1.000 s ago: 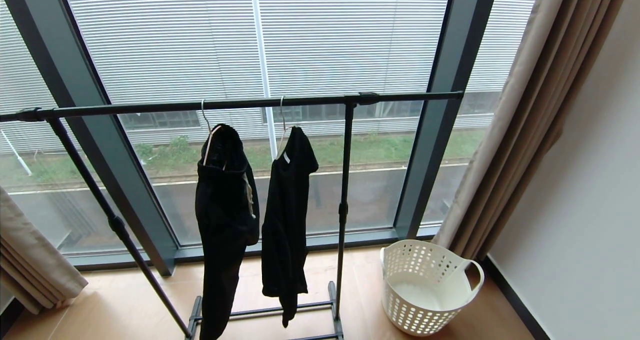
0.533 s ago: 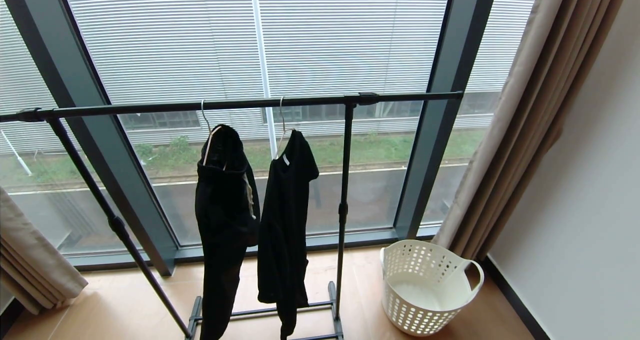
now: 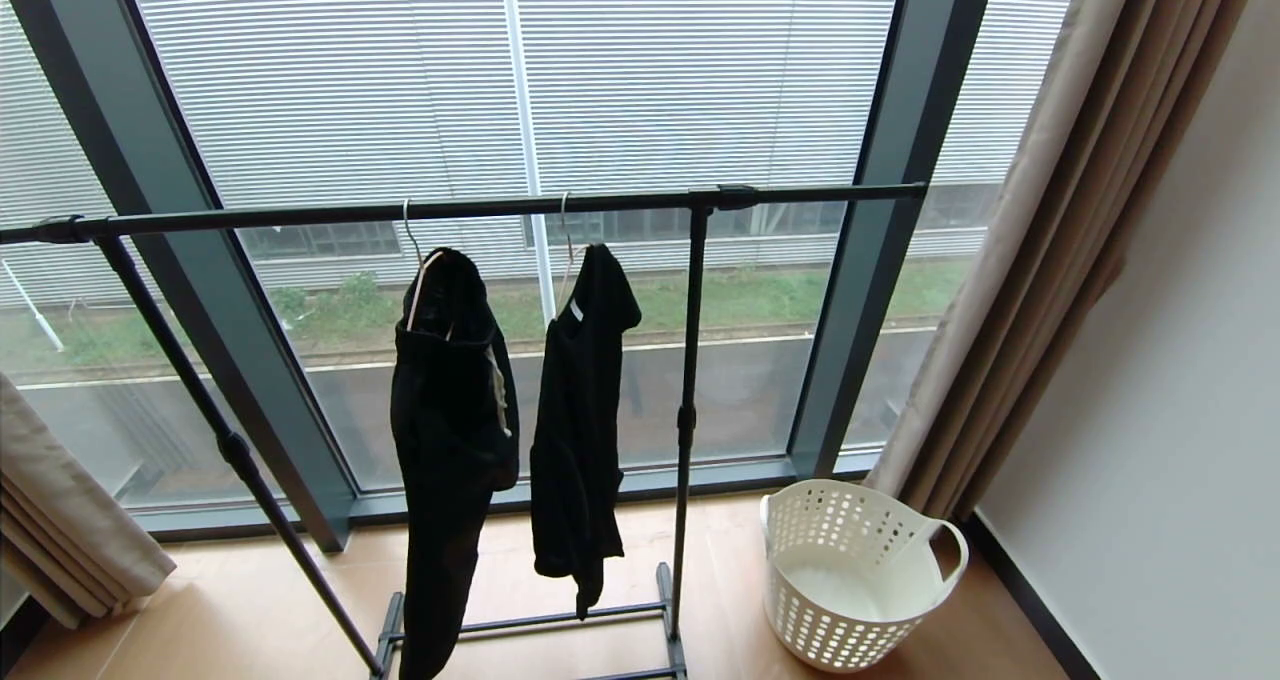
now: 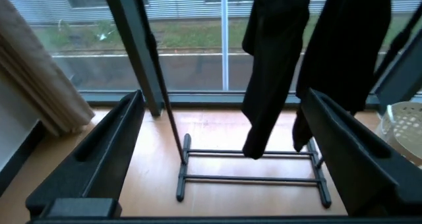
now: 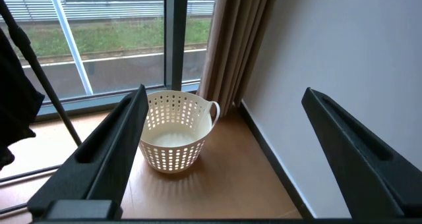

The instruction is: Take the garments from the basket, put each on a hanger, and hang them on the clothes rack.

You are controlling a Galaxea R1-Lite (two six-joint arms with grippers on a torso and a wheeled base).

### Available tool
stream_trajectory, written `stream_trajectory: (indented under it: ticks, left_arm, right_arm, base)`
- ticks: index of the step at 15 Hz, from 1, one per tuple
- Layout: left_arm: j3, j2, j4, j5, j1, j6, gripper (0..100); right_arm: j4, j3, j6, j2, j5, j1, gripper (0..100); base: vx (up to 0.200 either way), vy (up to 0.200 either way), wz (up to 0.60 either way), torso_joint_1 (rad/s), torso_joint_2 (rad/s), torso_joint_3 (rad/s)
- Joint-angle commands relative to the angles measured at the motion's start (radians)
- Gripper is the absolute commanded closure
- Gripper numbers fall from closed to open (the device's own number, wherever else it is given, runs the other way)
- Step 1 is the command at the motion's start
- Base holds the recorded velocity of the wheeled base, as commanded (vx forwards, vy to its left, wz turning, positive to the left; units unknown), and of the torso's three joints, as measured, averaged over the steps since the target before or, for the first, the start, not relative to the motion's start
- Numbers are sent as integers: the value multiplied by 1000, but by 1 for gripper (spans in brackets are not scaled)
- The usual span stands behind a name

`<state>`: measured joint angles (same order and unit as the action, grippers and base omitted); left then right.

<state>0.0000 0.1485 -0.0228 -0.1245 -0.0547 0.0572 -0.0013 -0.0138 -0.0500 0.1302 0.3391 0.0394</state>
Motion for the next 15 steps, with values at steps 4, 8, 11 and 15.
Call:
stream_trajectory:
  ticks: [4, 8, 11, 15]
  left_arm:
    - [-12, -7, 57, 140, -13, -30, 0]
    - [-12, -78, 57, 138, 95, -46, 0]
    - [-11, -98, 55, 140, 70, -53, 0]
    - [-11, -149, 55, 138, 47, -51, 0]
  right_arm:
    - [0, 0, 1, 45, -28, 17, 0]
    - [0, 2, 35, 58, -29, 22, 0]
    - [0, 2, 36, -67, -28, 4, 0]
    - [-49, 14, 90, -129, -5, -33, 0]
  base:
    - [0, 0, 0, 0, 0, 0]
    - [0, 0, 0, 0, 0, 0]
    - [0, 0, 0, 0, 0, 0]
    - [0, 0, 0, 0, 0, 0]
